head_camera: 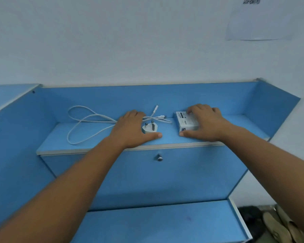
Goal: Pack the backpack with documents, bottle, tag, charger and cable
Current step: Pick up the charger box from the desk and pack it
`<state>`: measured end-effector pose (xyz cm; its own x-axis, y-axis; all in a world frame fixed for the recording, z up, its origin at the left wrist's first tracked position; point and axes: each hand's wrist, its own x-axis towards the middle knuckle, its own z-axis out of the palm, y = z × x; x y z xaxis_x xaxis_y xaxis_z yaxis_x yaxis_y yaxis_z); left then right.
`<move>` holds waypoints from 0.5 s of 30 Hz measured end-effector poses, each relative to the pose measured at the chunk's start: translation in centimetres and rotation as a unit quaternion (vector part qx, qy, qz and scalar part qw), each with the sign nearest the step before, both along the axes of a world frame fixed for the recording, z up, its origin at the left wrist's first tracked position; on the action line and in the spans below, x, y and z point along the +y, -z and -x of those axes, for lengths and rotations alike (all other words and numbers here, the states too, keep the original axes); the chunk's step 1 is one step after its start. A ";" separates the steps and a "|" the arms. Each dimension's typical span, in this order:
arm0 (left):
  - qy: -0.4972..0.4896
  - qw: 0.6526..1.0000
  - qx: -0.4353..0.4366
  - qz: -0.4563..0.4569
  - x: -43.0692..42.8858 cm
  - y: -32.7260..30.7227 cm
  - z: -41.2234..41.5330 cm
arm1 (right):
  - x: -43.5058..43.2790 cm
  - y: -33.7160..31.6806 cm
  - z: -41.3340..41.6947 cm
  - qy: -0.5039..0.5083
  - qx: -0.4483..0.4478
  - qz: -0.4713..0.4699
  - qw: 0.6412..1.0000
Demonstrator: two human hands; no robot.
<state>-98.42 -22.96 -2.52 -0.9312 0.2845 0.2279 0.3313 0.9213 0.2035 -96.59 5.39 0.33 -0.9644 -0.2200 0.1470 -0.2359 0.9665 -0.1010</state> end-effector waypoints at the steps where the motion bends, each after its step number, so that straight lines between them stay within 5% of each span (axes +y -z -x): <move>1: 0.001 1.000 0.001 -0.006 0.1 0.2 0.3 | 0.0 0.0 0.3 0.003 0.001 -0.001 1.000; 15: 0.075 0.996 0.014 0.041 0.2 0.0 0.7 | -0.2 -0.1 -0.3 0.025 -0.027 0.046 0.998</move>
<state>-99.11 -22.76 -2.56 -0.8703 0.4389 0.2236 0.4711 0.8743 0.1175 -96.29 5.14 0.44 -0.9809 -0.1597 0.1111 -0.1796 0.9627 -0.2023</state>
